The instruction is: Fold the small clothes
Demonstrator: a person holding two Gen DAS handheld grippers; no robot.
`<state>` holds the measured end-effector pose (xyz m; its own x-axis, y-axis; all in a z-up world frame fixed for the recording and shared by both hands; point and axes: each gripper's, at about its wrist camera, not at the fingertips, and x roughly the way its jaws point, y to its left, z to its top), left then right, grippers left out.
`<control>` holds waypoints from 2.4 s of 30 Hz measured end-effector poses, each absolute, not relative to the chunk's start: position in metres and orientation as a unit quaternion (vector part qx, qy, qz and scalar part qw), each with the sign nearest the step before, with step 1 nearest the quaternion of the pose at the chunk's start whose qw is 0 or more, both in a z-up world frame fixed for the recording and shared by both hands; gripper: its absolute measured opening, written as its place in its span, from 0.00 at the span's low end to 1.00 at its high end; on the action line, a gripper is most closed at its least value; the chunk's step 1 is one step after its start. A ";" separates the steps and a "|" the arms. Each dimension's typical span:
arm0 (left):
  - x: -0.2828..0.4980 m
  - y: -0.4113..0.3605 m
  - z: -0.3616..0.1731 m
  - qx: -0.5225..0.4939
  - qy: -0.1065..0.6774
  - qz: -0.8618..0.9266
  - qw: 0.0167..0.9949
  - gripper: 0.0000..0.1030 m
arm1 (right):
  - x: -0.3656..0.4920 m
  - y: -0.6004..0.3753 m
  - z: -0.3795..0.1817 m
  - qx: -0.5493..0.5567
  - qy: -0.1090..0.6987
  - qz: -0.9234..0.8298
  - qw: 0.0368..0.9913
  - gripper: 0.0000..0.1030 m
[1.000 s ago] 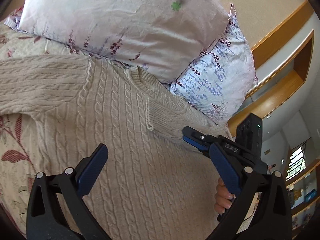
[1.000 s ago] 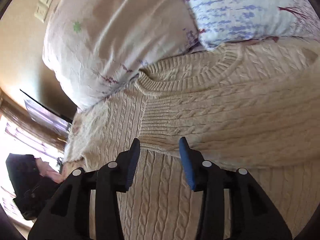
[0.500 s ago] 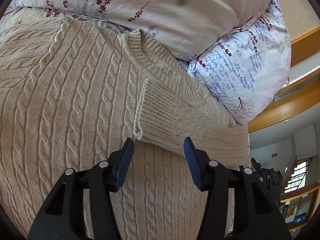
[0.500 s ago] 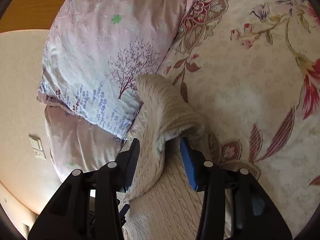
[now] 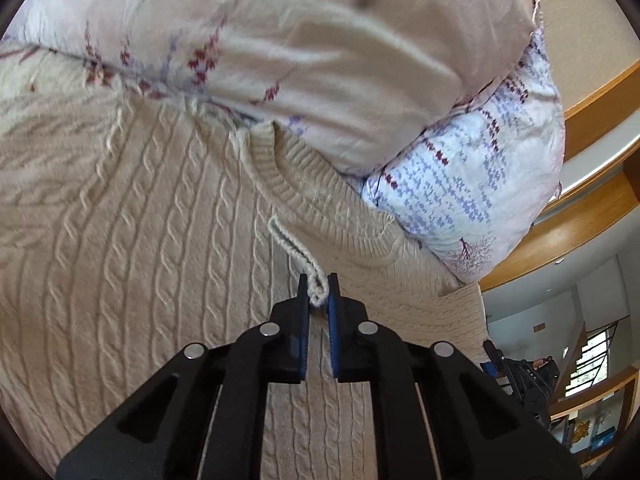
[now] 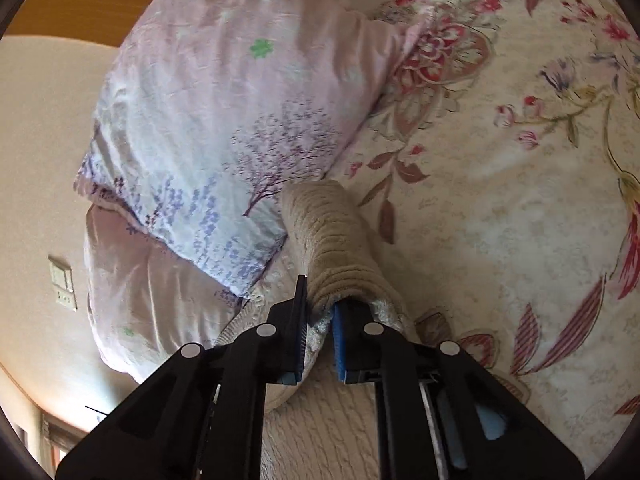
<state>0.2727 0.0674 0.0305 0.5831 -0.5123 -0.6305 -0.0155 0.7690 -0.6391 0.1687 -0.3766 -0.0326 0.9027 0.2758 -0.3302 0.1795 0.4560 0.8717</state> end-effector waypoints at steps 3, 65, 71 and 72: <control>0.268 0.091 0.043 -0.293 0.406 -0.128 0.856 0.07 | 0.173 -0.353 -0.022 0.490 0.226 0.055 0.840 0.11; 0.129 0.281 0.043 -0.335 0.357 0.042 0.871 0.57 | 0.201 -0.287 -0.012 0.285 0.356 0.085 0.886 0.76; 0.129 0.324 0.008 -0.443 0.375 0.088 0.810 0.50 | 0.180 -0.263 -0.011 0.283 0.356 0.136 0.880 0.80; 0.129 0.327 0.006 -0.458 0.366 0.092 0.805 0.48 | 0.178 -0.260 -0.011 0.282 0.356 0.142 0.879 0.80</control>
<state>0.1288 0.3271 0.0055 0.7154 -0.1860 -0.6735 -0.4837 0.5639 -0.6694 0.1776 -0.2597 -0.0106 0.7057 0.4507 -0.5466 -0.0490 0.8008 0.5970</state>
